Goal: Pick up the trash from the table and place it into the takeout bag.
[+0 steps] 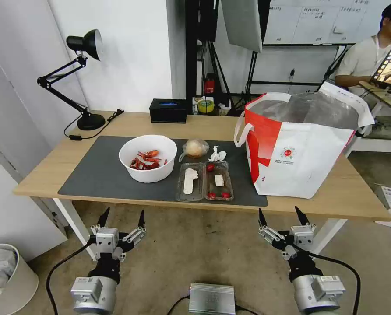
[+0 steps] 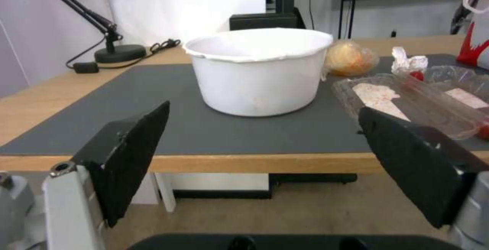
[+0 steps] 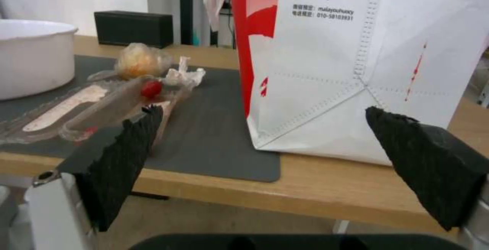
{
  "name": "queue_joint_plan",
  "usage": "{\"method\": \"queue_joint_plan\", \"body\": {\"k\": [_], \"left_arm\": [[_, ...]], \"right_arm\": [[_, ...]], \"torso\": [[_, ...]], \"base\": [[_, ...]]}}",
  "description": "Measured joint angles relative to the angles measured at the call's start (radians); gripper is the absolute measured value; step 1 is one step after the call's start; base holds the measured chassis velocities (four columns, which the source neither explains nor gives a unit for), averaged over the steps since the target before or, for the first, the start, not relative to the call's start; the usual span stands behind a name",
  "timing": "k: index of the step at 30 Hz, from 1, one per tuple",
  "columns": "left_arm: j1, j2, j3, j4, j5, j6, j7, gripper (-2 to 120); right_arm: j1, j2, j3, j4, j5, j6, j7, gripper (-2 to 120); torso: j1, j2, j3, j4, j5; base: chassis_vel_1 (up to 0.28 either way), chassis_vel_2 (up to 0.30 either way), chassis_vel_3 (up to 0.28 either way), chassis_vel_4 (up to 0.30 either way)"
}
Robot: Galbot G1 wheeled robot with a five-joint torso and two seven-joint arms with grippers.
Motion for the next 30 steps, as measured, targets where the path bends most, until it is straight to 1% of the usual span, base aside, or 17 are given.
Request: {"method": "queue_joint_plan", "body": {"k": [8, 9, 11, 12, 13, 14, 15, 16, 17, 18, 19, 20, 22, 23, 24, 30], "left_arm": [[-0.001, -0.001, 0.0, 0.0, -0.004, 0.003, -0.001, 100], [-0.004, -0.006, -0.002, 0.0, -0.015, 0.02, -0.004, 100], [-0.017, -0.029, -0.012, -0.004, -0.061, 0.09, -0.022, 100], [-0.017, -0.029, -0.012, -0.004, -0.061, 0.09, -0.022, 100], [-0.022, -0.037, -0.015, -0.005, -0.076, 0.113, -0.028, 100], [-0.031, -0.052, -0.022, -0.009, -0.107, 0.16, -0.039, 100], [-0.037, -0.063, -0.026, -0.011, -0.128, 0.192, -0.047, 100], [-0.037, -0.063, -0.026, -0.011, -0.128, 0.192, -0.047, 100], [-0.042, -0.071, -0.029, -0.012, -0.144, 0.216, -0.053, 100], [-0.053, -0.083, -0.034, -0.012, -0.173, 0.242, -0.061, 100], [-0.065, -0.089, -0.034, -0.003, -0.192, 0.229, -0.061, 100], [-0.065, -0.089, -0.034, -0.003, -0.192, 0.229, -0.061, 100], [-0.07, -0.091, -0.034, 0.005, -0.204, 0.21, -0.059, 100], [-0.071, -0.091, -0.034, 0.005, -0.205, 0.207, -0.059, 100], [-0.072, -0.089, -0.034, 0.006, -0.21, 0.197, -0.057, 100], [-0.067, -0.089, -0.033, 0.004, -0.224, 0.192, -0.055, 100]], "right_arm": [[0.001, -0.002, 0.0, 0.0, 0.001, -0.001, 0.0, 100], [0.005, -0.006, -0.002, 0.0, 0.003, -0.006, 0.0, 100], [0.041, -0.043, -0.015, -0.014, 0.023, -0.046, 0.007, 100], [0.041, -0.043, -0.015, -0.014, 0.023, -0.046, 0.007, 100], [0.058, -0.06, -0.021, -0.019, 0.032, -0.065, 0.011, 100], [0.095, -0.098, -0.035, -0.033, 0.054, -0.107, 0.019, 100], [0.121, -0.124, -0.045, -0.042, 0.069, -0.137, 0.024, 100], [0.121, -0.124, -0.045, -0.042, 0.069, -0.137, 0.024, 100], [0.142, -0.145, -0.053, -0.05, 0.08, -0.16, 0.029, 100], [0.182, -0.186, -0.067, -0.064, 0.103, -0.206, 0.038, 100], [0.226, -0.23, -0.083, -0.08, 0.128, -0.255, 0.047, 100], [0.226, -0.23, -0.083, -0.08, 0.128, -0.255, 0.047, 100], [0.27, -0.275, -0.1, -0.097, 0.153, -0.303, 0.057, 100], [0.273, -0.276, -0.101, -0.1, 0.155, -0.303, 0.057, 100], [0.285, -0.272, -0.108, -0.117, 0.159, -0.282, 0.056, 100], [0.283, -0.266, -0.11, -0.121, 0.157, -0.268, 0.056, 100]], "torso": [[0.0, 0.0, 0.0, -0.0001, 0.0], [0.0, 0.0, 0.0, -0.0001, 0.0], [0.0, 0.0, 0.0, -0.0003, -0.0001], [0.0, 0.0, 0.0, -0.0003, -0.0001], [0.0, 0.0, 0.0, -0.0001, 0.0], [0.0, 0.0, 0.0, 0.0003, 0.0002], [0.0, 0.0, 0.0, 0.0002, 0.0002], [0.0, 0.0, 0.0, 0.0002, 0.0002], [0.0, 0.0, 0.0, 0.0002, 0.0003], [0.0, 0.0, 0.0, 0.0004, 0.0003], [0.0, 0.0, 0.0, 0.0001, 0.0003], [0.0, 0.0, 0.0, 0.0001, 0.0003], [0.0, 0.0, 0.0, 0.0004, 0.0], [0.0, 0.0, 0.0, 0.0002, 0.0], [0.0, 0.0, 0.0, 0.0, 0.0001], [0.0, 0.0, 0.0, 0.0, 0.0]], "base": [[0.0, 0.0, 0.0, 0.0], [0.0, 0.0, 0.0, 0.0], [0.0, 0.0, 0.0, 0.0], [0.0, 0.0, 0.0, 0.0], [0.0, 0.0, 0.0, 0.0], [0.0, 0.0, 0.0, 0.0], [0.0, 0.0, 0.0, 0.0], [0.0, 0.0, 0.0, 0.0], [0.0, 0.0, 0.0, 0.0], [0.0, 0.0, 0.0, 0.0], [0.0, 0.0, 0.0, 0.0], [0.0, 0.0, 0.0, 0.0], [0.0, 0.0, 0.0, 0.0], [0.0, 0.0, 0.0, 0.0], [0.0, 0.0, 0.0, 0.0], [0.0, 0.0, 0.0, 0.0]]}}
